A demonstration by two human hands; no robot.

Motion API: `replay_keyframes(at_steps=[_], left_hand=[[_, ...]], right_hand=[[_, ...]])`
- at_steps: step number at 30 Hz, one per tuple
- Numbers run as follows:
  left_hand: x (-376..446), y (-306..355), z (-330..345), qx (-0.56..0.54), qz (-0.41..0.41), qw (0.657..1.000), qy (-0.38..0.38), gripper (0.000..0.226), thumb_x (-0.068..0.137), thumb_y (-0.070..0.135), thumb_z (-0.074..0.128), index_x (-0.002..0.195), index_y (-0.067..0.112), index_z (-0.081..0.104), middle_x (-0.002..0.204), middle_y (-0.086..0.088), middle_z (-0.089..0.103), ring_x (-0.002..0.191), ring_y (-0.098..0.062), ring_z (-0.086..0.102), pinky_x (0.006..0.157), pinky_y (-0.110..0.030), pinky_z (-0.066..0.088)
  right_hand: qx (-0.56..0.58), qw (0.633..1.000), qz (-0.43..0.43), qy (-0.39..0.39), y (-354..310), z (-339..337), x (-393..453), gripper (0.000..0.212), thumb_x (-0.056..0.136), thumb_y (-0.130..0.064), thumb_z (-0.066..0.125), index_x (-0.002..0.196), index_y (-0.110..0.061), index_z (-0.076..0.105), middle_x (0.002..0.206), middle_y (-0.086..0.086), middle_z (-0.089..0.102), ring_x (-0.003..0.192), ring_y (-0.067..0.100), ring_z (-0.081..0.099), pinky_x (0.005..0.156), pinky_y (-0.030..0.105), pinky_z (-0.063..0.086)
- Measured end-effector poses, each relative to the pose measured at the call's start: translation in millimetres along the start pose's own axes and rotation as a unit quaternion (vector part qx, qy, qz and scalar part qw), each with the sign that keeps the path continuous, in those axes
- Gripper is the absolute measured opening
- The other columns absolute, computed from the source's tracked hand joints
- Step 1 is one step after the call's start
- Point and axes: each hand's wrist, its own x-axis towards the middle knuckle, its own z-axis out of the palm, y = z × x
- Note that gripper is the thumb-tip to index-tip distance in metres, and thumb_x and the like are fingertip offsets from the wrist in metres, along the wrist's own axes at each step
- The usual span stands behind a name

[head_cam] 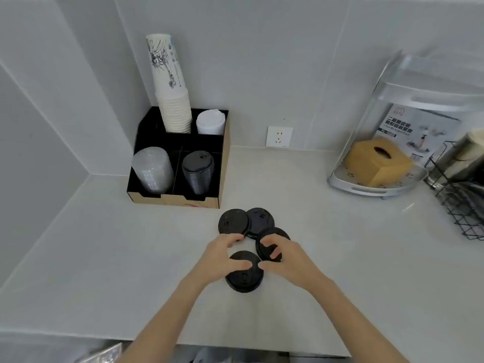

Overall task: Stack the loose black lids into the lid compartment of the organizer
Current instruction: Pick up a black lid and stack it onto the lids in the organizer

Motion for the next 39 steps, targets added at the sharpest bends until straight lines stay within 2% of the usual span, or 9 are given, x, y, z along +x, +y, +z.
replay_keyframes(at_steps=[3, 7, 13, 20, 24, 28, 31, 33, 39], left_hand=[[-6, -13, 9, 0.033, -0.023, 0.999, 0.005, 0.079, 0.062, 0.026, 0.079, 0.13, 0.02, 0.039, 0.133, -0.002, 0.041, 0.118, -0.016, 0.041, 0.098, -0.03, 0.037], [-12, -32, 24, 0.049, -0.039, 0.998, 0.011, 0.093, 0.054, 0.031, 0.078, 0.134, 0.016, 0.031, 0.137, -0.004, 0.035, 0.126, -0.02, 0.037, 0.098, -0.022, 0.03], [-14, -36, 34, 0.052, -0.034, 0.997, 0.049, 0.083, 0.06, 0.018, 0.078, 0.131, 0.013, 0.035, 0.136, -0.008, 0.039, 0.125, -0.021, 0.037, 0.097, -0.018, 0.025], [-13, -38, 30, 0.048, -0.048, 0.996, 0.06, 0.086, 0.059, 0.018, 0.079, 0.132, 0.01, 0.035, 0.137, -0.007, 0.041, 0.125, -0.021, 0.034, 0.097, -0.017, 0.022], [-14, -31, 11, 0.036, -0.021, 0.995, 0.087, 0.083, 0.053, 0.027, 0.076, 0.127, 0.015, 0.042, 0.13, -0.003, 0.047, 0.119, -0.018, 0.038, 0.093, -0.017, 0.025], [-8, -21, -18, 0.013, 0.027, 0.991, 0.133, 0.084, 0.042, 0.049, 0.06, 0.121, 0.021, 0.048, 0.112, 0.018, 0.045, 0.108, -0.008, 0.038, 0.084, -0.006, 0.028], [4, -14, -45, 0.014, 0.057, 0.986, 0.159, 0.08, 0.044, 0.049, 0.064, 0.119, 0.023, 0.049, 0.107, 0.03, 0.041, 0.109, -0.008, 0.042, 0.09, -0.015, 0.034], [14, -9, -63, 0.014, 0.074, 0.982, 0.173, 0.078, 0.046, 0.049, 0.068, 0.117, 0.023, 0.05, 0.107, 0.029, 0.043, 0.11, -0.009, 0.045, 0.092, -0.022, 0.038], [48, 5, -113, 0.004, 0.092, 0.975, 0.202, 0.072, 0.054, 0.03, 0.084, 0.118, 0.02, 0.05, 0.113, 0.012, 0.048, 0.106, -0.008, 0.047, 0.083, -0.014, 0.038]], right_hand=[[-0.022, 1.0, 0.008, -0.016, 5, 12, -2, 0.056, 0.07, -0.03, 0.071, 0.12, -0.029, 0.046, 0.118, -0.012, 0.054, 0.094, 0.01, 0.053, 0.085, 0.028, 0.047], [-0.045, 0.999, 0.003, -0.026, 13, 31, -1, 0.061, 0.068, -0.027, 0.071, 0.122, -0.027, 0.042, 0.125, -0.011, 0.05, 0.103, 0.009, 0.05, 0.088, 0.026, 0.044], [-0.104, 0.994, -0.009, -0.038, 15, 46, 1, 0.065, 0.071, -0.025, 0.065, 0.129, -0.023, 0.035, 0.133, -0.005, 0.044, 0.116, 0.017, 0.047, 0.091, 0.032, 0.045], [-0.084, 0.996, -0.005, -0.028, 11, 48, 6, 0.066, 0.073, -0.025, 0.065, 0.131, -0.023, 0.033, 0.134, -0.003, 0.047, 0.119, 0.017, 0.046, 0.094, 0.031, 0.044], [-0.058, 0.998, -0.022, -0.016, -2, 45, 13, 0.064, 0.074, -0.026, 0.067, 0.13, -0.025, 0.035, 0.131, -0.006, 0.049, 0.109, 0.014, 0.05, 0.09, 0.027, 0.042], [-0.002, 0.999, -0.033, 0.005, -25, 35, 32, 0.064, 0.071, -0.028, 0.07, 0.127, -0.029, 0.037, 0.125, -0.01, 0.05, 0.104, 0.006, 0.045, 0.092, 0.027, 0.041], [0.047, 0.998, -0.037, 0.025, -44, 25, 51, 0.066, 0.067, -0.026, 0.075, 0.124, -0.029, 0.041, 0.116, -0.01, 0.053, 0.108, 0.007, 0.047, 0.092, 0.024, 0.04], [0.071, 0.996, -0.042, 0.035, -57, 17, 66, 0.066, 0.065, -0.028, 0.077, 0.121, -0.032, 0.043, 0.113, -0.014, 0.054, 0.106, 0.007, 0.05, 0.087, 0.02, 0.041], [0.069, 0.992, -0.09, 0.051, -94, -8, 115, 0.072, 0.067, -0.027, 0.078, 0.127, -0.026, 0.039, 0.121, -0.013, 0.052, 0.102, 0.012, 0.053, 0.08, 0.019, 0.039]])
